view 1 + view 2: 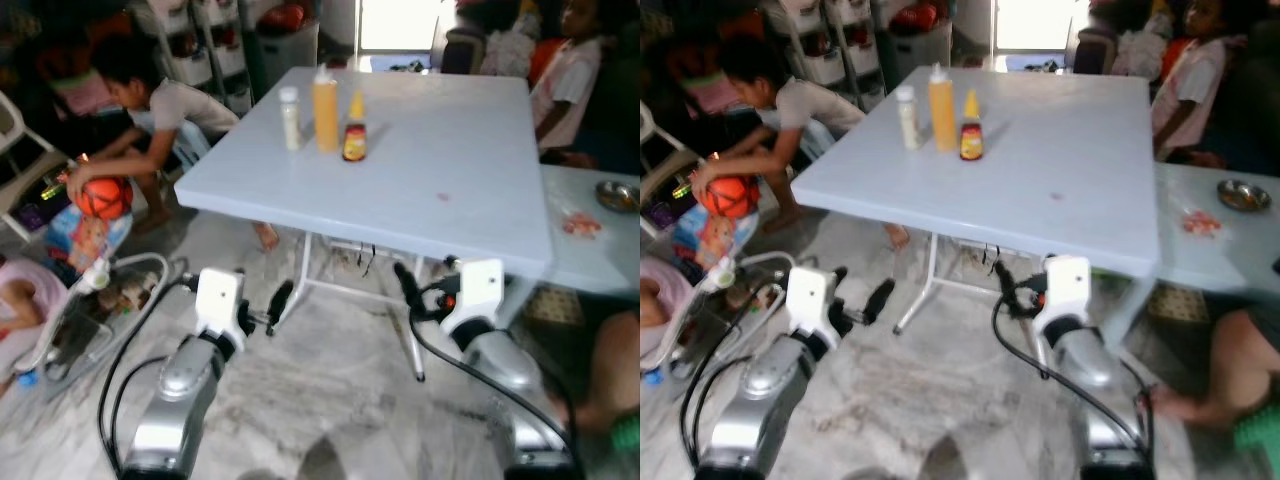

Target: Restocking fridge

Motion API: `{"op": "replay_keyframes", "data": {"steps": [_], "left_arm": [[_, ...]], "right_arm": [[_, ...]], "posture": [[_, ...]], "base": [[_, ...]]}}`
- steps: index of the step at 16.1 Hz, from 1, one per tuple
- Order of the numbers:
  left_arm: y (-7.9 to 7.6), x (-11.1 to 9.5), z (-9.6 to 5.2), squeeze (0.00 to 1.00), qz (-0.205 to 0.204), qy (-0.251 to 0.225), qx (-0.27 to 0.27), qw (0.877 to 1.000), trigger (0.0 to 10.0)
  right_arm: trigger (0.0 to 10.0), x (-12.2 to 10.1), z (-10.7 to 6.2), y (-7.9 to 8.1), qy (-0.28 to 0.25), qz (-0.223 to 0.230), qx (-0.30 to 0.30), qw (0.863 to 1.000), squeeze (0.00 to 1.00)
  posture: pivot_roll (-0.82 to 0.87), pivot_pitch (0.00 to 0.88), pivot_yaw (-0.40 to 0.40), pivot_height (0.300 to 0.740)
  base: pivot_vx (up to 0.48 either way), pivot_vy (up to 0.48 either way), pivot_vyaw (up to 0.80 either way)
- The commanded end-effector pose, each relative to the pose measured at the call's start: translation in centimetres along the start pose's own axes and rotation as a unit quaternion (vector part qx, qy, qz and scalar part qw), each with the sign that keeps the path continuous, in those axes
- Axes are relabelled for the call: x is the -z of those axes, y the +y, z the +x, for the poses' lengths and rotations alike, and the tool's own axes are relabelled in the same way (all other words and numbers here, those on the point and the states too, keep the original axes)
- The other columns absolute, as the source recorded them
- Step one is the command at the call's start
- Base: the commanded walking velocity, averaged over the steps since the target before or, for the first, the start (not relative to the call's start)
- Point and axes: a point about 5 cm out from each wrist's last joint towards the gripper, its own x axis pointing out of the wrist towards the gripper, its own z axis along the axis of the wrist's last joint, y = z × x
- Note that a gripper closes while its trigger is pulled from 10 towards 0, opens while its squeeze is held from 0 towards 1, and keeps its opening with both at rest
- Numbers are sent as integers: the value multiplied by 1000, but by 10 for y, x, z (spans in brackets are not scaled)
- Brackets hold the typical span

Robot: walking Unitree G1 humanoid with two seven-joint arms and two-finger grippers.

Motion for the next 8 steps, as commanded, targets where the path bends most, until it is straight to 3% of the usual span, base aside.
{"op": "replay_keyframes", "data": {"steps": [1, 8], "left_arm": [[0, -5, 2, 0, 6, -7, 4, 1000, 10000], [0, -5, 0, 0, 5, -6, 5, 1000, 10000]], "right_arm": [[10000, -4, -1, -1, -7, -3, 1, 1000, 0], [10000, -2, -2, 0, -4, 0, 2, 1000, 0]], "posture": [[-83, 0, 36, 740], [-82, 0, 36, 740]], "base": [[461, 0, 0], [466, 0, 0]]}}
